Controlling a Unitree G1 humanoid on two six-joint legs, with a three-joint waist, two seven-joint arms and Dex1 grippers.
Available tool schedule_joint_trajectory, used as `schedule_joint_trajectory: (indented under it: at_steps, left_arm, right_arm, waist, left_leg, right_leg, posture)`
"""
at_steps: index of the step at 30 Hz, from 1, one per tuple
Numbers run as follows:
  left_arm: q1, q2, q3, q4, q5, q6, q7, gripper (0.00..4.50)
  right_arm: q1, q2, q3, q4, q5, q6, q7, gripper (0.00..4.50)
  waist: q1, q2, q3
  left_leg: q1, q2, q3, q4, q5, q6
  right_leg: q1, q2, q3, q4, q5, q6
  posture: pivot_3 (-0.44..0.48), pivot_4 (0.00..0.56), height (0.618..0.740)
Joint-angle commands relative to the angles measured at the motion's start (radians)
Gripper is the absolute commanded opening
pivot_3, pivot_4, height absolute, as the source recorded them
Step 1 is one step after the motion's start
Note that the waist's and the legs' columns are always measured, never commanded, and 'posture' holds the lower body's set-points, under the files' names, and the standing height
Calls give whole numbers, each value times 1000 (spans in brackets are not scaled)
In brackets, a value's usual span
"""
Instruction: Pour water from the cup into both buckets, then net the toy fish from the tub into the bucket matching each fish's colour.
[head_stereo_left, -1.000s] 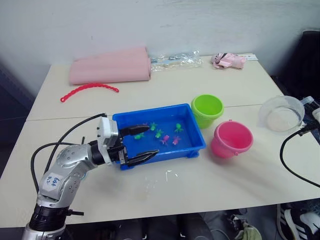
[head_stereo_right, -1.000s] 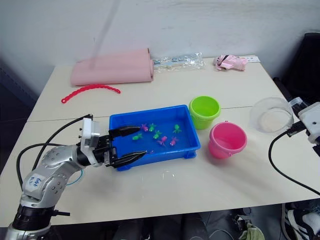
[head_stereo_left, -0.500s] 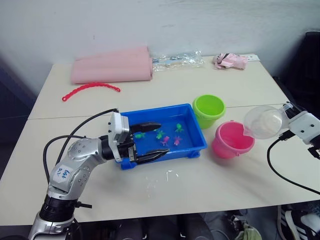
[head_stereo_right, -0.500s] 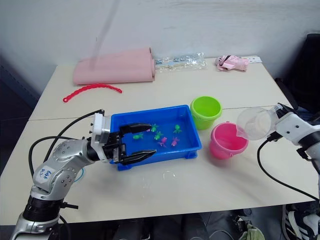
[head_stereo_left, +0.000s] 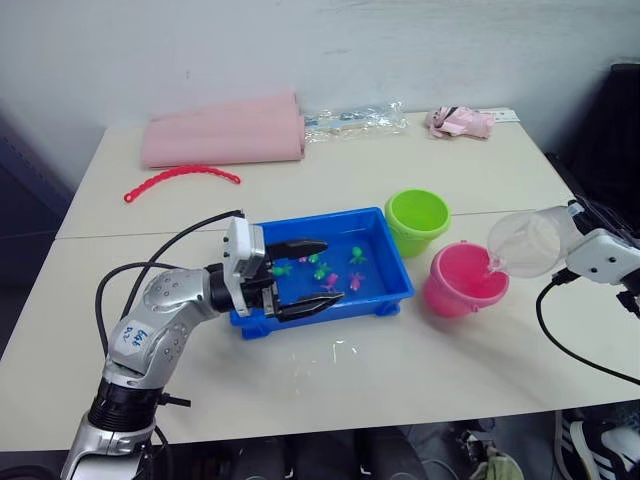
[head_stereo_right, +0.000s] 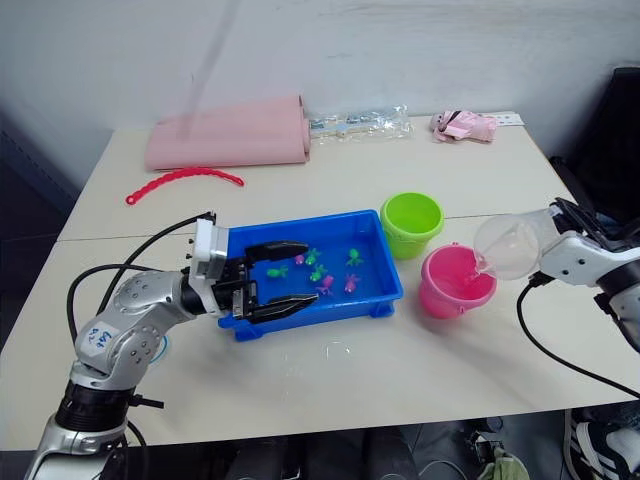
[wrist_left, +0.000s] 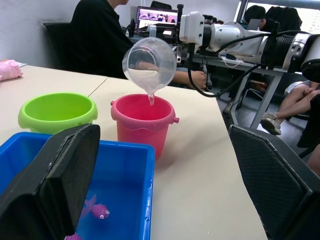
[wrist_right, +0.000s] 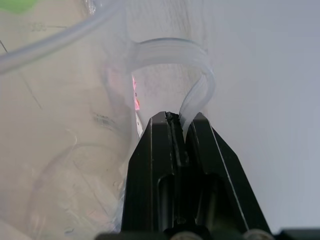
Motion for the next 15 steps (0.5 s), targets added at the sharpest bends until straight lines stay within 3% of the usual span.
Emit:
schedule_joint_trajectory:
  at_steps: [1, 15]
  left_arm:
    - [-30, -20, -12, 9, 6, -16, -9, 4500]
    - [-41, -41, -11, 29, 19, -49, -23, 4500]
  right_arm:
    - [-2, -49, -14, -39, -98, -45, -116, 18]
    - [-3, -79, 13, -56, -243, -73, -265, 18]
  waist:
    - [0, 0, 0]
    - [0, 0, 0]
  left_leg:
    - [0, 0, 0, 0, 0, 0]
    - [0, 0, 0, 0, 1, -1]
  right_leg:
    - [0, 0, 0, 0, 0, 0]
    - [0, 0, 0, 0, 0, 0]
  posture:
    - [0, 150, 740]
    - [0, 150, 740]
